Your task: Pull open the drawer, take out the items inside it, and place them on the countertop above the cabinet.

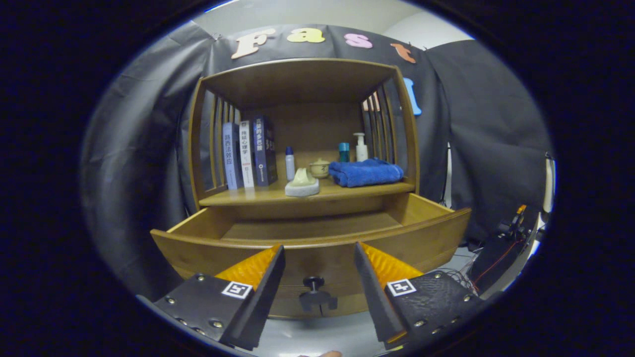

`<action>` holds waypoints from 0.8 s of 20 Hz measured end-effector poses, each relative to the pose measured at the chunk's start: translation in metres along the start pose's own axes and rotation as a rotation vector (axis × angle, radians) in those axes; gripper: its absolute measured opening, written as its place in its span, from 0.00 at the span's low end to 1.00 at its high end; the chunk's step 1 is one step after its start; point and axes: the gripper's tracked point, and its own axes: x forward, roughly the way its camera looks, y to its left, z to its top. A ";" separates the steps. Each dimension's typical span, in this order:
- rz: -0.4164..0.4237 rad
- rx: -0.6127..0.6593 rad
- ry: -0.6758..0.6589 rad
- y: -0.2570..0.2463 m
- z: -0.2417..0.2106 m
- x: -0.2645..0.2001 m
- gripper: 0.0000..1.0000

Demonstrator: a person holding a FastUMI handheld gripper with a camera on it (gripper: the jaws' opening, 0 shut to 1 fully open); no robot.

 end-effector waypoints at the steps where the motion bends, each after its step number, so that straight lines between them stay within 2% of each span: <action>1: 0.012 -0.015 0.016 0.002 -0.003 0.004 0.84; 4: 0.048 -0.034 0.052 0.013 -0.012 0.014 0.84; 7: 0.035 -0.063 0.074 0.011 -0.017 0.015 0.83; 14: 0.062 0.041 0.077 0.013 -0.012 0.029 0.86; 16: 0.067 0.010 0.105 0.013 -0.017 0.035 0.87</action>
